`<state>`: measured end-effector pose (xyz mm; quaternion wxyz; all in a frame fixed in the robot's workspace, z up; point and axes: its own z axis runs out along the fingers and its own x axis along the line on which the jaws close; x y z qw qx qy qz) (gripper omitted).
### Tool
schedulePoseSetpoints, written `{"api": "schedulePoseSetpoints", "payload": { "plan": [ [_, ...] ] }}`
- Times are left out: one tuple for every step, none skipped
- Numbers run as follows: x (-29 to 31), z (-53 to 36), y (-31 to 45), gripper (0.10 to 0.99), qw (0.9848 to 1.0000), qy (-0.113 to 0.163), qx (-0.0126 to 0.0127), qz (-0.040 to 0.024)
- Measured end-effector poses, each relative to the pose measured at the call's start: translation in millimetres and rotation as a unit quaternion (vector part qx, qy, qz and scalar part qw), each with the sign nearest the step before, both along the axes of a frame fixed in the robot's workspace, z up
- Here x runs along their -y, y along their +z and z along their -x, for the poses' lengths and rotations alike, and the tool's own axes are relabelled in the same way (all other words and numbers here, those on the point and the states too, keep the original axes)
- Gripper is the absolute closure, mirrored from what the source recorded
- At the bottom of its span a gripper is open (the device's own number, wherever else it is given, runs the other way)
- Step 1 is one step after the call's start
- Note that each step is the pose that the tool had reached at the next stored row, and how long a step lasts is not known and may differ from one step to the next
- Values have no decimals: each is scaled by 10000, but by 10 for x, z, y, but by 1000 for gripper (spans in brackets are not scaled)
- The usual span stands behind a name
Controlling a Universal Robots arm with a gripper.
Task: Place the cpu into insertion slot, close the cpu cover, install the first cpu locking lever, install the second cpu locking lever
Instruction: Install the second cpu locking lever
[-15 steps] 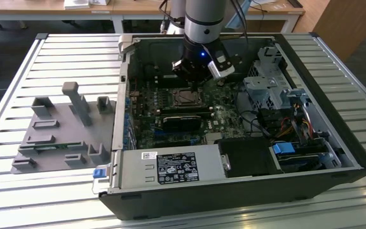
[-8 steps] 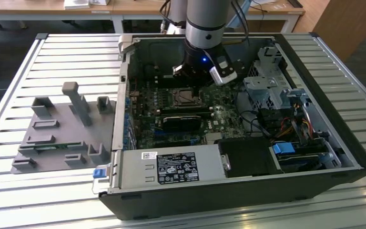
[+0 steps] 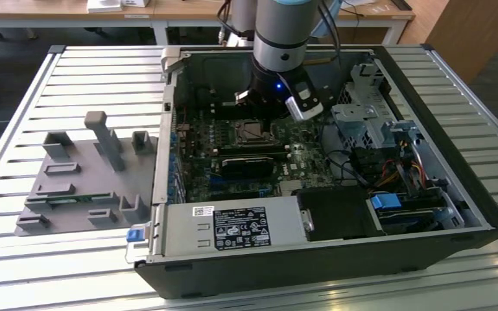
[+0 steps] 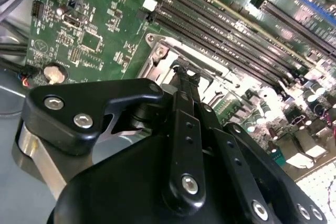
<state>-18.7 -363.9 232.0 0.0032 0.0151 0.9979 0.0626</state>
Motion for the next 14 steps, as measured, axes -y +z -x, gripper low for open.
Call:
{"api": "schedulePoseSetpoints", "payload": {
  "plan": [
    [13, 0, -4, 980, 10000, 0, -3, 0],
    [24, 0, -8, 980, 10000, 0, -6, 0],
    [37, 0, -10, 980, 10000, 0, -7, 0],
    [48, 0, -11, 980, 10000, 0, -8, 0],
    [56, 0, -11, 980, 10000, 0, -8, 0],
    [64, 0, -11, 980, 10000, 0, -8, 0],
    [74, 0, -12, 980, 10000, 0, -8, 0],
    [87, 0, -12, 980, 10000, 0, -8, 0],
    [100, 0, -12, 980, 10000, 0, -8, 0],
    [117, 0, -13, 980, 10000, 0, -7, 0],
    [130, 2, -13, 980, 10000, 0, -8, 0],
    [139, 6, -14, 980, 10000, 0, -7, 0],
    [145, 13, -15, 980, 10000, -1, -7, 0],
    [148, 22, -15, 980, 10000, 0, -8, 0]
  ]
}}
